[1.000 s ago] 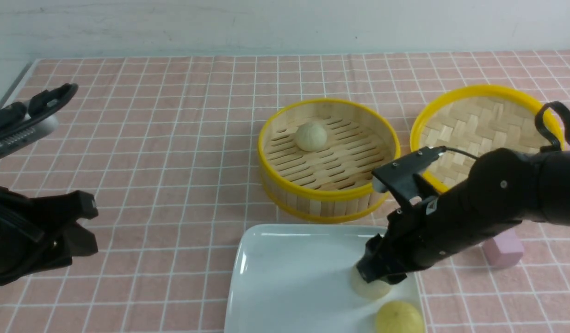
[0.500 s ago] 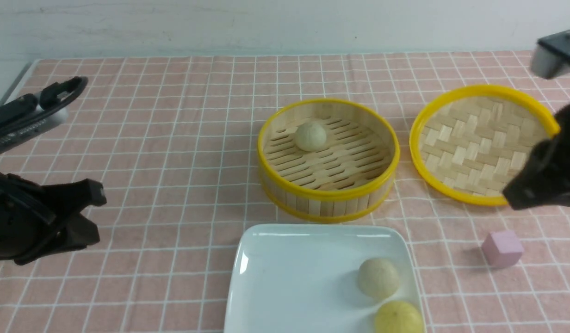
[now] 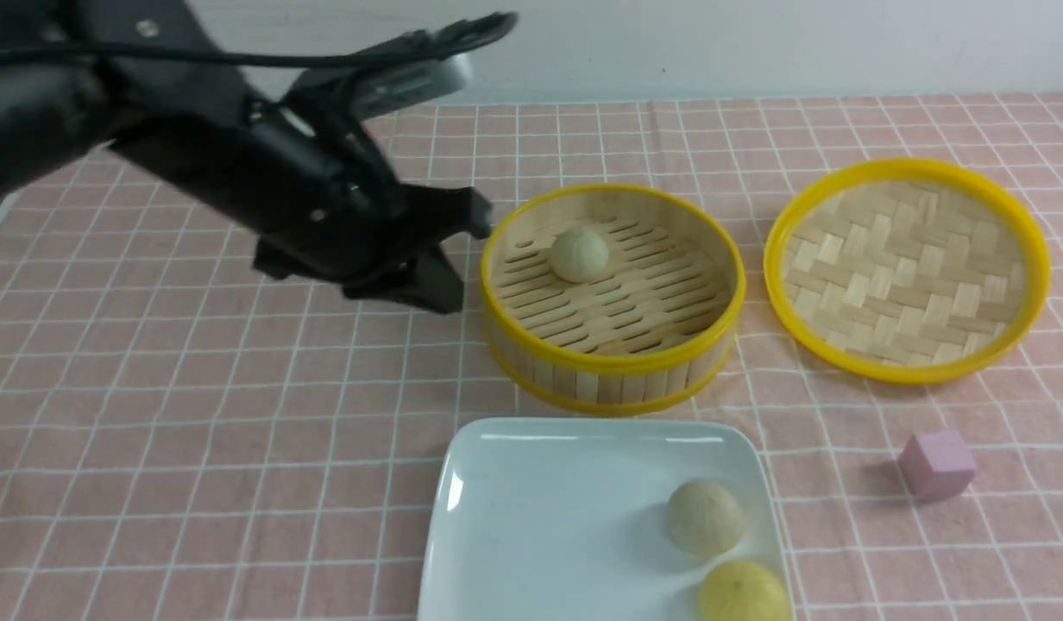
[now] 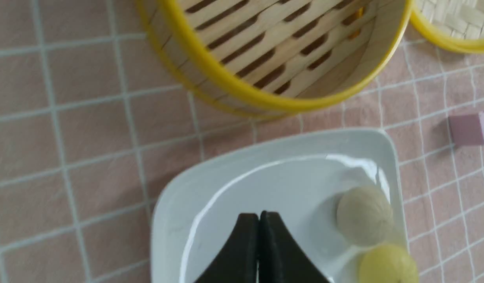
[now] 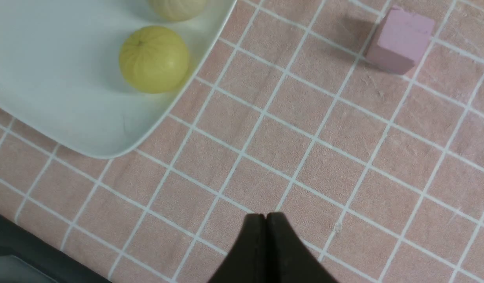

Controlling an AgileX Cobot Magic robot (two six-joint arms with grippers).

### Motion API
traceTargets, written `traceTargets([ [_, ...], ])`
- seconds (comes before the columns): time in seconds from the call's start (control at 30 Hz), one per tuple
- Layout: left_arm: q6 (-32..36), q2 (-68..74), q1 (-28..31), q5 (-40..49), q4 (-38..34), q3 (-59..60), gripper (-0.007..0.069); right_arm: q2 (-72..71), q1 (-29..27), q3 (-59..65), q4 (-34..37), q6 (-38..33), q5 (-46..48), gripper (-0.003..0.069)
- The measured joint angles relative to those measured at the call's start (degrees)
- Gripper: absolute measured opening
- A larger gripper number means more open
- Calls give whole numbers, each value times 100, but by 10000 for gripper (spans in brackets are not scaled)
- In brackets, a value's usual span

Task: Put the steamed buns into the plate on the pink tablecloth.
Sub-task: 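Reach into the bamboo steamer and grasp a bun with the left gripper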

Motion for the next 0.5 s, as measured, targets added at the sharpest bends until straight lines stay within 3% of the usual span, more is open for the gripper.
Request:
traceTargets([
  [0.17, -721, 1399, -360, -42, 522, -1676, 200, -54, 0, 183, 0, 0, -86, -8],
  [0.3, -896, 2406, -472, -69, 846, -2920, 343, -54, 0, 189, 0, 0, -198, -6],
  [0.5, -936, 3513, -484, -164, 938, -3985, 413, -54, 0, 189, 0, 0, -392, -3],
])
